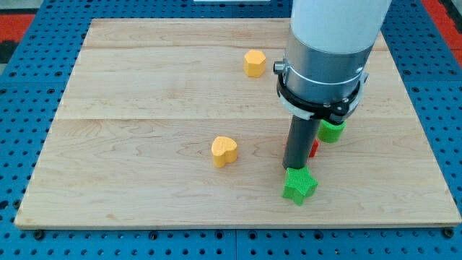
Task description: Push the red star slightly to the right
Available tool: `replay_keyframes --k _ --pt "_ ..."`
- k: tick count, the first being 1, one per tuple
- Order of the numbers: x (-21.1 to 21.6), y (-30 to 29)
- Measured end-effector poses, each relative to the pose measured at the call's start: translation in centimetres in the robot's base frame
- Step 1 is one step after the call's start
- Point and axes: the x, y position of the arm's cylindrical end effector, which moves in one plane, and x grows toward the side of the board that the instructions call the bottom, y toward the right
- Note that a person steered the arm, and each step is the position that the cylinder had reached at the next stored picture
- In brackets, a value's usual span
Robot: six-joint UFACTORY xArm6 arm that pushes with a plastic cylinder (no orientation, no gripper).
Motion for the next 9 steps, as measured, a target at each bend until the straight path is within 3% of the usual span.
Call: replay_keyframes --k 2,4,7,9 --pt "-4.2 -5.1" --pt "-4.3 -1.0" --pt "0.0 1.5" --pt "-3.6 -0.4"
